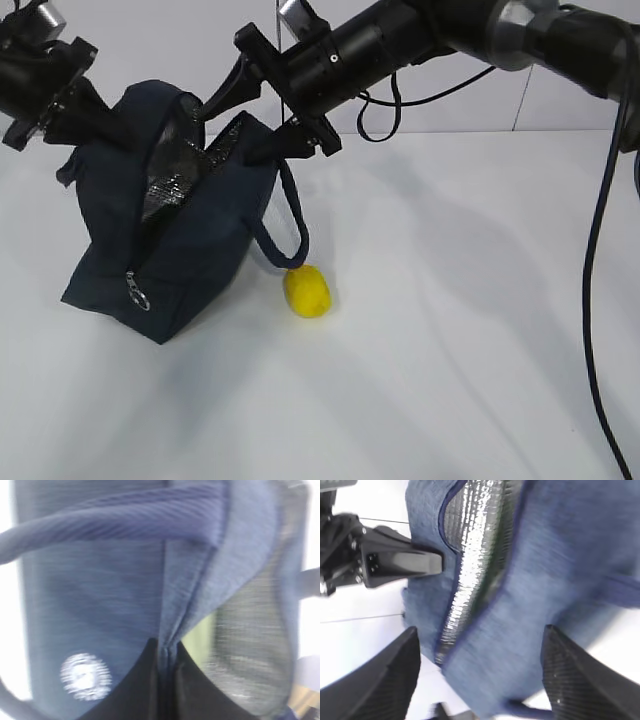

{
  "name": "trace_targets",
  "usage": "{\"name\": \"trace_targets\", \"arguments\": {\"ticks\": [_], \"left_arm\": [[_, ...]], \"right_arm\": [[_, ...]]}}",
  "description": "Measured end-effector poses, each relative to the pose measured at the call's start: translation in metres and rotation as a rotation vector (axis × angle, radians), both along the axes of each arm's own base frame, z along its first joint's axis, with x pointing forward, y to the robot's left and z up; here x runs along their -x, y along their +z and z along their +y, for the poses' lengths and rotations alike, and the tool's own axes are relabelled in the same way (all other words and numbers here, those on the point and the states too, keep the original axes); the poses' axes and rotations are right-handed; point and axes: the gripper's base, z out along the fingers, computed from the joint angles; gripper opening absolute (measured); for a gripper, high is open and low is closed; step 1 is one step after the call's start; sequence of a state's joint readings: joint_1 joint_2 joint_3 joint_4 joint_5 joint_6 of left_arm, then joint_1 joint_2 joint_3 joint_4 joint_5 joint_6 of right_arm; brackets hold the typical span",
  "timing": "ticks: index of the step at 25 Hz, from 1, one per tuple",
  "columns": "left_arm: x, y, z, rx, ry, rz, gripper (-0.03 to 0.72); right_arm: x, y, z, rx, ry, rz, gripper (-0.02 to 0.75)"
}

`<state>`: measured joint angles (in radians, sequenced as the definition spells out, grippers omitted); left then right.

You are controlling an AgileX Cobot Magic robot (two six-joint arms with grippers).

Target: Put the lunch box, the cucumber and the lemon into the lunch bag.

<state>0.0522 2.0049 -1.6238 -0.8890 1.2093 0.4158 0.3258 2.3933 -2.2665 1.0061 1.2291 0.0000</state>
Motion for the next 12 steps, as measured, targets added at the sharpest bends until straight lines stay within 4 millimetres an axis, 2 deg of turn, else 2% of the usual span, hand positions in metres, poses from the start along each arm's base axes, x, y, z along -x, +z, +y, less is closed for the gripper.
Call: {"name": "trace_targets", "arguments": {"ticks": [7,12], "left_arm": [[0.001,-0.011,0.017,-0.122,0.024,0.052,-0.015],[0.001,-0.023,0.026,-0.202,0.037,0.095,-0.015]], "right_arm": [[-0.002,0.004,-0.006,-0.011,0.031,-0.082,0.559],[0.003,0.024,-0.019,0.149,0.039,-0.200,0.559]]}}
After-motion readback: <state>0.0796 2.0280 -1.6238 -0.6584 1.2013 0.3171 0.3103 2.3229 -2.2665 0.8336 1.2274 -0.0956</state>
